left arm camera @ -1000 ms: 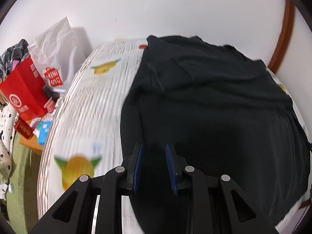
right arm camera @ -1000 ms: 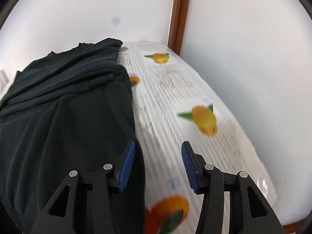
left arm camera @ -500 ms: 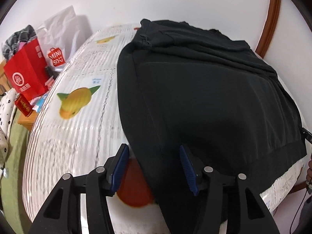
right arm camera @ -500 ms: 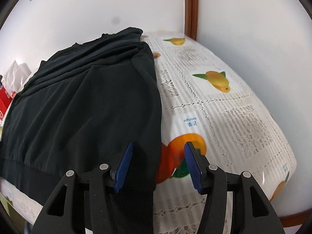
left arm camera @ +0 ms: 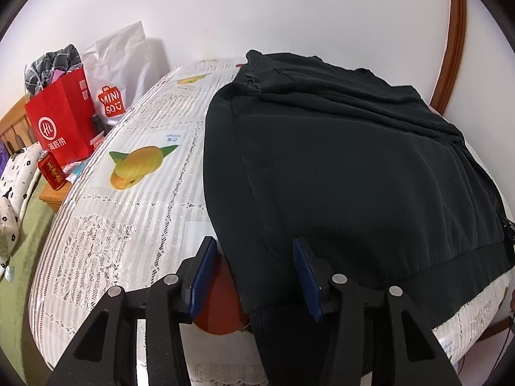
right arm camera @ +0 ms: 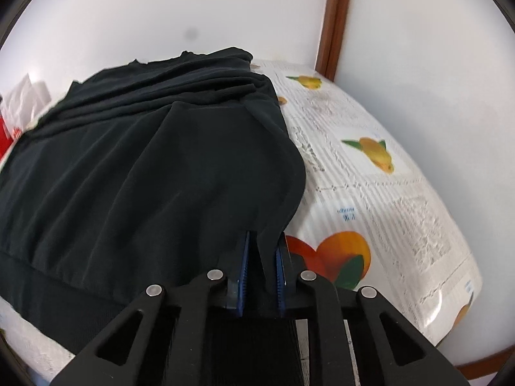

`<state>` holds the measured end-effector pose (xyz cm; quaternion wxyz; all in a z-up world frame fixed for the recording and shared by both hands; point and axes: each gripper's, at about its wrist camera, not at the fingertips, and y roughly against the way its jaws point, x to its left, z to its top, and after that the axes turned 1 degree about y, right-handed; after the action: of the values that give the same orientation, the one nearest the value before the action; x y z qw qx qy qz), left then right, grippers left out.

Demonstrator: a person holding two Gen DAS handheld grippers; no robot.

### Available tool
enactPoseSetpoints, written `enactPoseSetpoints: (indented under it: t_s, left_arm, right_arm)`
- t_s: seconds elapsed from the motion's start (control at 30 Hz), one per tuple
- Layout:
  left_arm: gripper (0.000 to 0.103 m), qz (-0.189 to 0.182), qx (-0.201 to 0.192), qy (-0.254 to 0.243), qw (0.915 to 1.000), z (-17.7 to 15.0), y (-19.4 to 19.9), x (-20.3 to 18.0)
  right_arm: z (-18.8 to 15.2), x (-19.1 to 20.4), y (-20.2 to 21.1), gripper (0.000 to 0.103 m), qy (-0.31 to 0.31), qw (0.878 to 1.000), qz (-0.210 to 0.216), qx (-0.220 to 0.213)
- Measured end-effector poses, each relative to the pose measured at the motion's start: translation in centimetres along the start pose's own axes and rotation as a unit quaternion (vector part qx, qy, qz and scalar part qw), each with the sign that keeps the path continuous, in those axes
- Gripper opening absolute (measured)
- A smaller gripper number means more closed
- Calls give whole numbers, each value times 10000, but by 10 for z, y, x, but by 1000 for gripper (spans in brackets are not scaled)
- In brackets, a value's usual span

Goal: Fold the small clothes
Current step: 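Grasp the sweatshirt side edge with the left tool while the right tool grasps the hem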

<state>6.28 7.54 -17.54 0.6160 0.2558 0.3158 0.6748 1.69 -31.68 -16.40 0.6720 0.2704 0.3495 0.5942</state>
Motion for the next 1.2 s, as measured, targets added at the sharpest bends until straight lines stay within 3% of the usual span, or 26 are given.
enactPoseSetpoints:
  t_s: [0.17, 0.33, 0.6, 0.73, 1.03, 1.2]
  left_arm:
    - [41, 126, -128, -47, 9998, -2, 1, -5]
    - [41, 18, -75, -72, 9999, -5, 4, -3]
    - [41, -21, -153, -136, 9998, -7, 4, -2]
    - [41, -3, -63, -122, 9999, -5, 4, -2]
    - [41, -43, 147, -131, 9998, -5, 7, 0]
    - [31, -80, 145, -190, 9997, -5, 7, -4]
  right_arm:
    - [1, -5, 0, 12, -103, 9998, 126, 111]
    - [1, -7, -2, 14, -58, 9997, 215, 89]
    - [-2, -3, 1, 15, -263, 9996, 54, 29]
    - [-3, 1, 2, 15, -242, 9997, -38, -11]
    - [-4, -10, 4, 16, -458, 9985, 292, 73]
    - [-4, -10, 4, 16, -497, 9983, 303, 76]
